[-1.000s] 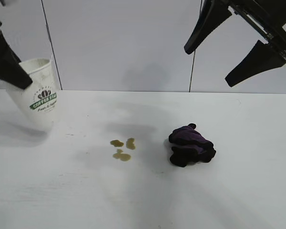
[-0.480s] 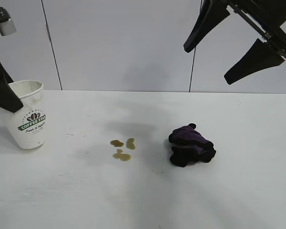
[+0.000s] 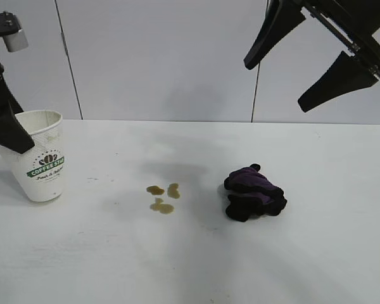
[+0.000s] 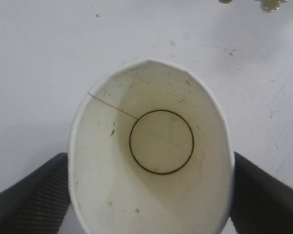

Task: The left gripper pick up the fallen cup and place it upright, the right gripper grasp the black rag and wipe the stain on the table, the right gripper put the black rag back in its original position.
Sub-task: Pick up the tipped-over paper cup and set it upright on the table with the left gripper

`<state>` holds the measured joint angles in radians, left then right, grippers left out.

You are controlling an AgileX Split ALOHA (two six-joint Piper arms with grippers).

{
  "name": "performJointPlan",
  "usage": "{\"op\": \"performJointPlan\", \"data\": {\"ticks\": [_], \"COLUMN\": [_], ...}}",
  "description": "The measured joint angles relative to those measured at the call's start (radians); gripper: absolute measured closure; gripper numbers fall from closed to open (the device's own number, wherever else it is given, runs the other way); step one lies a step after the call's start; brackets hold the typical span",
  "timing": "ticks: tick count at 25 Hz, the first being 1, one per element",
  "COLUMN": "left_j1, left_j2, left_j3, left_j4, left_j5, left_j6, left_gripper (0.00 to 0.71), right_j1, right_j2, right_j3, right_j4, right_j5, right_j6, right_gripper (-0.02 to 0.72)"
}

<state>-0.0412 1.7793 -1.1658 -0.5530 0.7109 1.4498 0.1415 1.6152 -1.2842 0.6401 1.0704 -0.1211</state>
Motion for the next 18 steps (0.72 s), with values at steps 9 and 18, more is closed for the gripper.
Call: {"op": "performJointPlan", "data": {"ticks": [9,18], "left_j1": [-0.003,-0.003], "left_j2": [0.000,0.000], "left_j3": [0.000,0.000], "left_j4": [-0.007,0.105], "left_j5": [0.009,0.049], "left_j6": [-0.137,-0.150], "left_gripper": [0.030,0.017], "right_j1": [0.000,0.000], "right_j2": [0.000,0.000], "right_j3": [0.000,0.000], "right_j4": [0.000,0.000], "right_j5": [0.000,-0.016], "right_j6": [0.000,-0.003], "right_gripper": [0.136,0.136]}}
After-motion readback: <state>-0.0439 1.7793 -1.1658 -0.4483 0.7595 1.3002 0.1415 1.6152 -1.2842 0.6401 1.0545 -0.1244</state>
